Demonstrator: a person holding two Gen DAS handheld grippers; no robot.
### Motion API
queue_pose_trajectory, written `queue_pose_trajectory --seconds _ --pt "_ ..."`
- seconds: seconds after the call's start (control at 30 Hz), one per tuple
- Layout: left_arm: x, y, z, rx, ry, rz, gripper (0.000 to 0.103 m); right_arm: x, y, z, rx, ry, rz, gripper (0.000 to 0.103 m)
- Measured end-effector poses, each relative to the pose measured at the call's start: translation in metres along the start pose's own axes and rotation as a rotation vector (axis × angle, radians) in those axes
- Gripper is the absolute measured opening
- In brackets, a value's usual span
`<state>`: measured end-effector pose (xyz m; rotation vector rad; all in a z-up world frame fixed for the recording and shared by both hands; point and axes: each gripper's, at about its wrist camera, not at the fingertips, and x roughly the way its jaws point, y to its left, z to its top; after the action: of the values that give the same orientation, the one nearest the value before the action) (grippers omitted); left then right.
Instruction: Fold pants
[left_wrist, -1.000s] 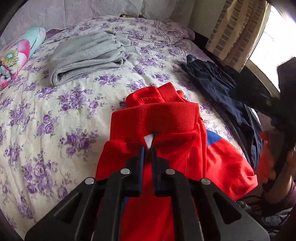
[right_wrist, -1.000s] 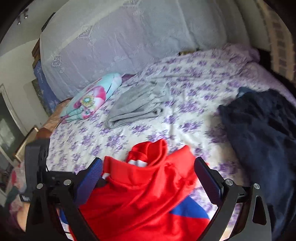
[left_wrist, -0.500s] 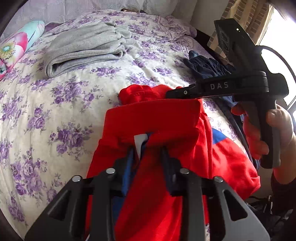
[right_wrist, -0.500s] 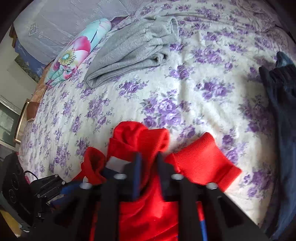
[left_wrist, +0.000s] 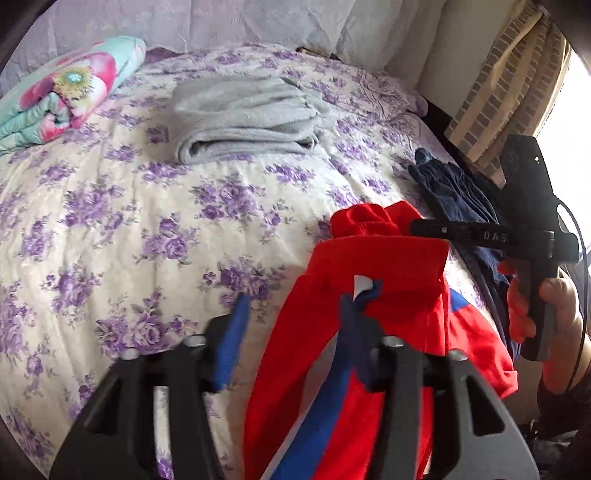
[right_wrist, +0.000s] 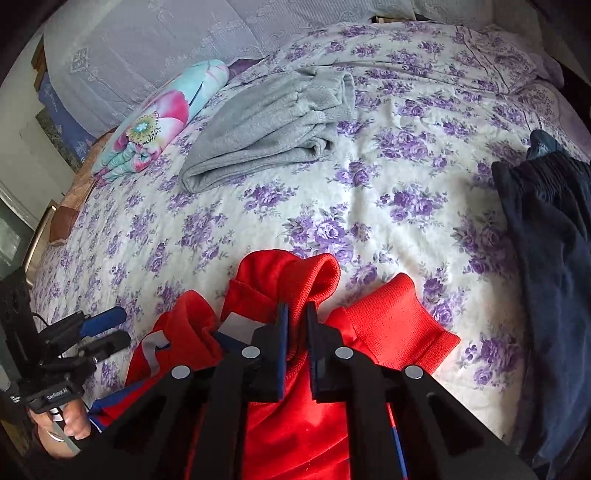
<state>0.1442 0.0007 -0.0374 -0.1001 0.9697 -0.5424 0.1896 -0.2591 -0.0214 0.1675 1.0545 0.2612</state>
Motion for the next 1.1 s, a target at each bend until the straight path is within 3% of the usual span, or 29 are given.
queue_pose_trajectory --seconds 0.13,0.2,0.27,0.37,0.53,0.6,0.63,0.73,0.8,0.9,0.97,1.03,1.07,1.1 --pt "0.043 -0.004 0.002 -0.002 0.162 -0.110 0.065 -0.008 -0.007 -0.004 0.024 -0.030 0.035 0.010" --pt "0.051 -0.019 0.002 0.050 0.174 -0.131 0.060 -0.014 -0.008 -0.007 0.022 -0.050 0.032 0.010" --pt "0.047 -0.032 0.002 0.089 0.165 -0.176 0.019 -0.019 -0.012 -0.008 0.034 -0.061 0.034 0.010" --pt "0.031 -0.040 0.003 0.089 0.102 -0.206 0.006 -0.029 -0.020 -0.006 0.064 -0.094 0.035 0.010" --pt "-0.031 -0.034 0.015 0.045 -0.098 -0.157 0.006 -0.051 0.009 0.033 0.045 -0.172 0.052 0.009" --pt "-0.071 -0.022 0.020 0.005 -0.213 -0.112 0.006 -0.063 0.052 0.064 -0.025 -0.213 0.064 0.009" --pt "-0.097 -0.010 0.019 -0.030 -0.278 -0.094 0.005 -0.068 0.082 0.080 -0.078 -0.234 0.075 0.003" --pt "-0.171 0.030 0.004 -0.132 -0.409 -0.049 0.005 -0.074 0.192 0.121 -0.259 -0.281 0.165 0.000" --pt "-0.206 0.054 -0.013 -0.199 -0.453 0.010 0.005 -0.060 0.271 0.137 -0.374 -0.260 0.235 0.000" --pt "-0.246 0.097 -0.052 -0.329 -0.516 0.168 0.005 -0.020 0.369 0.134 -0.493 -0.176 0.318 0.000" --pt "-0.249 0.141 -0.076 -0.457 -0.471 0.251 0.006 0.002 0.406 0.119 -0.535 -0.139 0.331 0.002" --pt "-0.227 0.194 -0.105 -0.584 -0.317 0.297 0.007 0.020 0.411 0.104 -0.539 -0.084 0.333 0.034" --pt "-0.213 0.215 -0.121 -0.636 -0.240 0.312 0.006 0.028 0.405 0.097 -0.530 -0.069 0.307 0.072" --pt "-0.203 0.228 -0.137 -0.681 -0.201 0.321 0.006 0.038 0.392 0.090 -0.519 -0.061 0.261 0.083"
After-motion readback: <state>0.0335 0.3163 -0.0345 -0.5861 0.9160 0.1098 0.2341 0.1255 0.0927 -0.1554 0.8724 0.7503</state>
